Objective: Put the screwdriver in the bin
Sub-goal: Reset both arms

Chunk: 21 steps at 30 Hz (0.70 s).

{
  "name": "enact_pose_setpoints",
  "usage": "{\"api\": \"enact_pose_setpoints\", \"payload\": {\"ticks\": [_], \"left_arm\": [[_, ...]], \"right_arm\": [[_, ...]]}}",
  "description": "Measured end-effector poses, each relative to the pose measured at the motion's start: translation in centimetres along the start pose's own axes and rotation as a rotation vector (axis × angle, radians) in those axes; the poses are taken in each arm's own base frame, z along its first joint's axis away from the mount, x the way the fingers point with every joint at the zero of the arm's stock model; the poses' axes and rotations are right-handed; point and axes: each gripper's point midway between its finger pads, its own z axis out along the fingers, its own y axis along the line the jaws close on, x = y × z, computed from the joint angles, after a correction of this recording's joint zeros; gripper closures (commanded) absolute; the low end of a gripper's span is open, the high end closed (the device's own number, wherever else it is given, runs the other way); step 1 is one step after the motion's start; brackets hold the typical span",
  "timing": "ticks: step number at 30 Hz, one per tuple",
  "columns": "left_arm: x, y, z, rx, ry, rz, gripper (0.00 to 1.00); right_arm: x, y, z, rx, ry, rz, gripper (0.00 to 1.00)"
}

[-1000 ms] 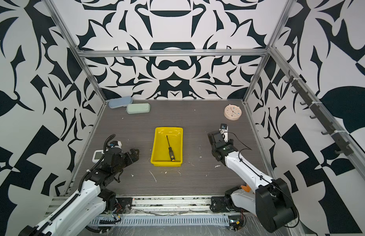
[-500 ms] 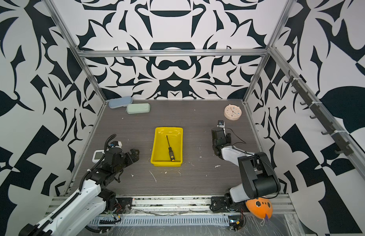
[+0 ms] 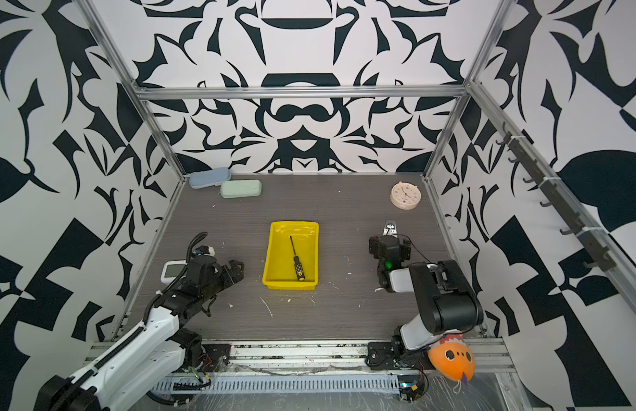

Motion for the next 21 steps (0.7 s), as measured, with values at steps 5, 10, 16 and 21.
{"api": "enact_pose_setpoints", "payload": {"ticks": [5, 10, 16, 21], "left_arm": [[-1.1, 0.9, 0.0, -0.076, -0.037, -0.01, 0.01], [-7.2, 1.7, -2.3, -0.25, -0.26, -0.026, 0.01], [-14.6, 0.1, -5.5, -0.349, -0.55, 0.191, 0.01], [-14.0, -1.0, -2.9, -0.352, -0.526, 0.55, 0.01]], "right_arm": [[0.3, 0.1, -0.1, -0.009, -0.009, 0.004, 0.0], [-1.4, 0.6, 0.1, -0.034, -0.057, 0.015, 0.0], [-1.5, 0.8, 0.1, -0.048, -0.059, 0.013, 0.0], [-1.5, 0.9, 0.1, -0.051, -0.06, 0.011, 0.0]]}}
